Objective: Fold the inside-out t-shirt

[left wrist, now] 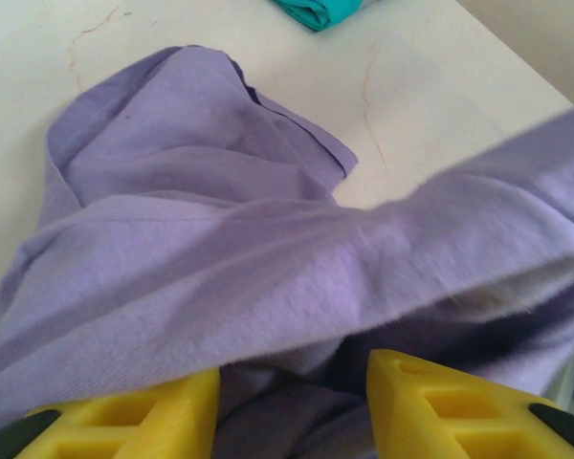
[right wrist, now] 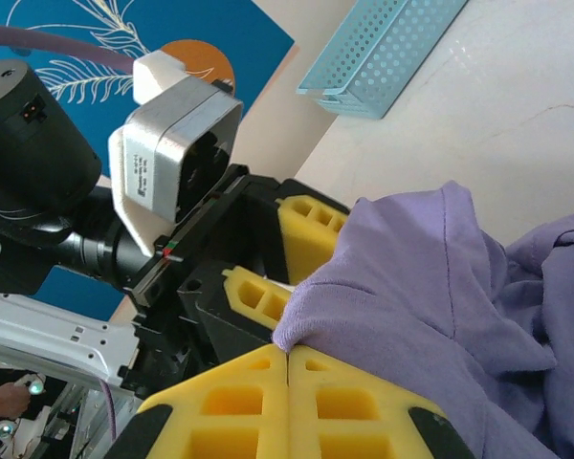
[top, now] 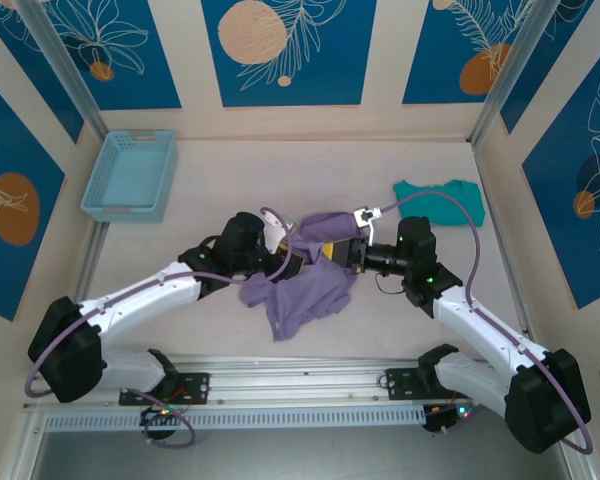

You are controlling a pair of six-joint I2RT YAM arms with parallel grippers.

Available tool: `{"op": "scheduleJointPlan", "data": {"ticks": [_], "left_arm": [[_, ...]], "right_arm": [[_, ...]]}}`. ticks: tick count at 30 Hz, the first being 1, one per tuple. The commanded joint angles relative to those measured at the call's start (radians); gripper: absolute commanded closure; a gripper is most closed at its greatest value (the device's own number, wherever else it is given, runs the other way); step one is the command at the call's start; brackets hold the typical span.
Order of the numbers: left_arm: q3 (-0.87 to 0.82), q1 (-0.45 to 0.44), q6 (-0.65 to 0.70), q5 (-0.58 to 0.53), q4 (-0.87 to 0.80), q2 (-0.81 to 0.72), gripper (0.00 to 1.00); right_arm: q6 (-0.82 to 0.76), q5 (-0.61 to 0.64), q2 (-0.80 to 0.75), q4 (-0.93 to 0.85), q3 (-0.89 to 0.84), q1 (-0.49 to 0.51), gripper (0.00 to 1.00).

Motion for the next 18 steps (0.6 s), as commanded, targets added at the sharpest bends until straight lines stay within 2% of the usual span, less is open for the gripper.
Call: {"op": "scheduleJointPlan", "data": {"ticks": [1,6,8,10,15,18], "left_arm": [[0.043,-0.006,-0.013,-0.025,0.019,0.034,0.52],[0.055,-0.007,-0.025,0.018,0.052,0.091,0.49],[0.060,-0.007,-0.031,0.030,0.070,0.115,0.51],[0.067,-0.008,-0.038,0.043,0.089,0.133,0.58],[0.066,-0.005,-0.038,0.067,0.133,0.119,0.88],[0.023,0.004,-0.018,0.100,0.160,0.058,0.99]], "right_arm": [[-0.008,0.005,-0.019,0.007,0.010,-0.001,1.00],[-0.011,0.010,-0.021,0.006,0.005,-0.003,1.00],[-0.011,0.012,-0.019,0.009,0.004,-0.005,1.00],[-0.011,0.012,-0.017,0.011,0.004,-0.005,1.00],[-0.025,0.020,-0.027,-0.014,-0.003,-0.018,1.00],[-0.037,0.036,-0.058,-0.053,-0.007,-0.042,1.00]]}}
